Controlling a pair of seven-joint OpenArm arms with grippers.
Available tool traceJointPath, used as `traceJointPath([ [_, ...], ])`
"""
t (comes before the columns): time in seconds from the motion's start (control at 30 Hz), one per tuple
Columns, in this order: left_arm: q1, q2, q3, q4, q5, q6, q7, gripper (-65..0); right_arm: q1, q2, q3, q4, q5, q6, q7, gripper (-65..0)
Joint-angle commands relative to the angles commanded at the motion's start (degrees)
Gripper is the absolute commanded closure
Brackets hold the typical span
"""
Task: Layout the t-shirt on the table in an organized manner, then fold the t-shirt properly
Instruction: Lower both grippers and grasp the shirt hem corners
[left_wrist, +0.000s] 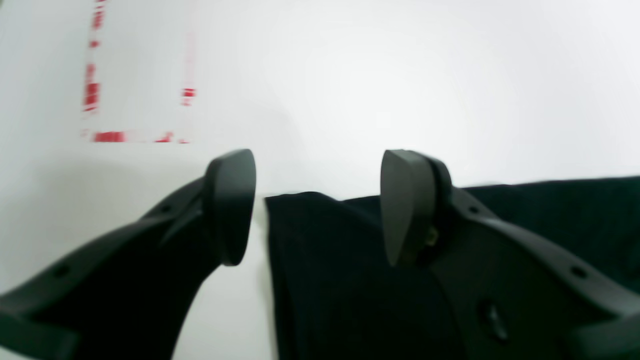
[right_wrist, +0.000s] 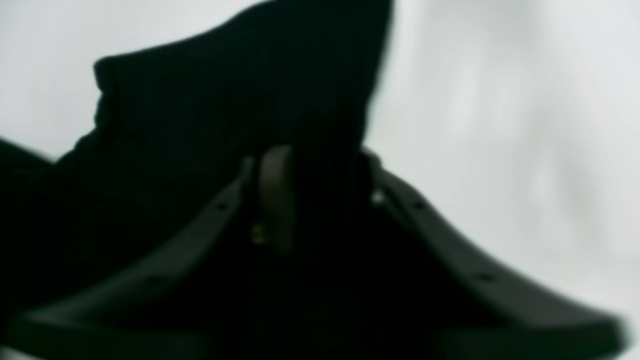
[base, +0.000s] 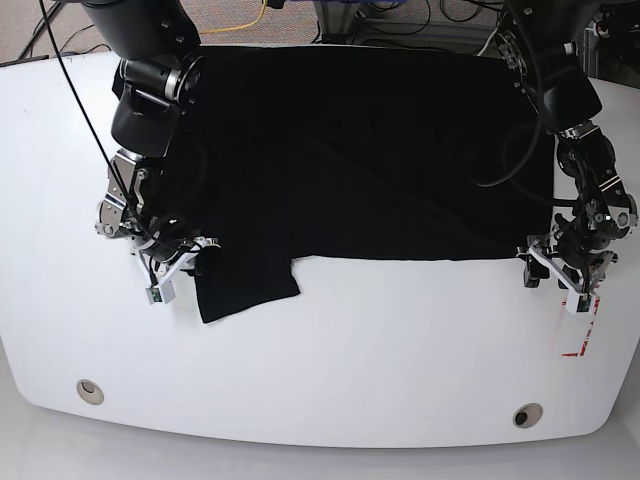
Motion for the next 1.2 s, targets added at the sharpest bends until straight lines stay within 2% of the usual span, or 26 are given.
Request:
traceJointPath([
  [0.1,-0.3,-0.4,0.0,-2.2,0.0,0.4,-0.9,-37.2,0.0,0.2,0.0,0.1,0.0,0.0,0.0,-0.8],
  [0.23,-0.1,-1.1,0.0,-5.7,-0.1,3.2,-4.0,-37.2,0.0,0.2,0.0,0.1,0.0,0.0,0.0,0.0],
  [0.3,-0.1,-1.1,0.0,-7.2,-0.3,3.7,-4.3,-37.2,0.0,0.3,0.0,0.1,0.0,0.0,0.0,0.0],
  [0.43,0.0,-1.1,-0.3,-8.5,-0.4,3.7,-4.4,-37.5,-0.1,0.3,0.0,0.1,0.0,0.0,0.0,0.0],
  [0.6,0.1,-1.1,-4.1,-9.1,-0.3,3.7,-4.3,-37.8,-0.1,0.3,0.0,0.1,0.0,0.0,0.0,0.0],
  [0.97,0.1,-1.1,-4.3,-13.5,0.0,3.9,-4.5,-37.8,-1.9,0.3,0.0,4.0,0.0,0.0,-0.1,0.0],
  [1.2,0.7,-1.0,-4.0,-13.7,0.0,3.7,-4.5,-37.8,-3.5,-0.1,0.0,9.1,0.0,0.0,-3.2,0.0],
])
